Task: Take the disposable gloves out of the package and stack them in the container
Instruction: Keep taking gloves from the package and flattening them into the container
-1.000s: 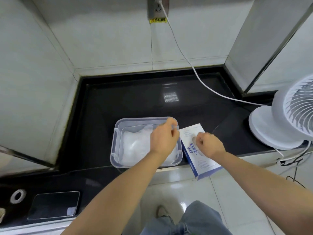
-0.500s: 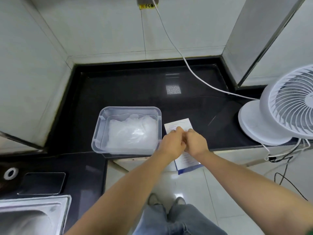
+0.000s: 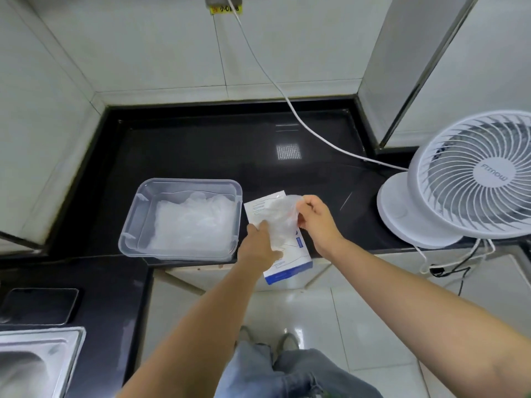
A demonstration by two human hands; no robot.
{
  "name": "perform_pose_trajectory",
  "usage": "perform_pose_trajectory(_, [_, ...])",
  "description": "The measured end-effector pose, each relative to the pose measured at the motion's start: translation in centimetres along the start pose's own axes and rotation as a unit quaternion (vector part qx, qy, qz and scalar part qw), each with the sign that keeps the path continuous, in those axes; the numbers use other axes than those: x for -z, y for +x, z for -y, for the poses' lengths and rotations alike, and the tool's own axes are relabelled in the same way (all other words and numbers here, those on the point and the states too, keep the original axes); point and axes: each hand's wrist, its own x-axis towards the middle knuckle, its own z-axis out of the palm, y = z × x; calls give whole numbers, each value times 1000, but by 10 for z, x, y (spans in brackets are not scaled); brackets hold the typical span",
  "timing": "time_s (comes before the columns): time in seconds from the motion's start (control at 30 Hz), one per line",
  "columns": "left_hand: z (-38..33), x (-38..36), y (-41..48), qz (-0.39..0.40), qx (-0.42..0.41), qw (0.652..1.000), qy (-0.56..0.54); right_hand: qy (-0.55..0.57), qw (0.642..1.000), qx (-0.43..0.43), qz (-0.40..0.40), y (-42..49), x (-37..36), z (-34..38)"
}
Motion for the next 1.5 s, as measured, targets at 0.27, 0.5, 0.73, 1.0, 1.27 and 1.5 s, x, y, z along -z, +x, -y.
perform_pose_trajectory(0.27, [-9, -6, 8, 0, 18, 1000, 12, 104, 994, -14, -40, 1, 21, 23])
perform_pose_trajectory(0.5, [-29, 36, 6, 2, 125, 860, -495, 50, 997, -49, 28, -6, 22, 19])
perform_pose_trajectory(0.73, [-34, 48, -1, 35, 106, 825, -554, 12, 998, -45, 50, -15, 14, 24])
perform_pose_trajectory(1.0, [-16, 56, -1, -170, 20, 929, -328, -86, 989, -5, 120, -13, -5, 23])
perform_pose_trajectory(1.27, [34, 79, 9, -190, -29, 942, -274, -138, 990, 24, 33, 0, -38, 35])
perform_pose_trajectory(1.5, [112, 113, 29, -202, -14, 973, -112, -53, 996, -5, -65, 25, -79, 51])
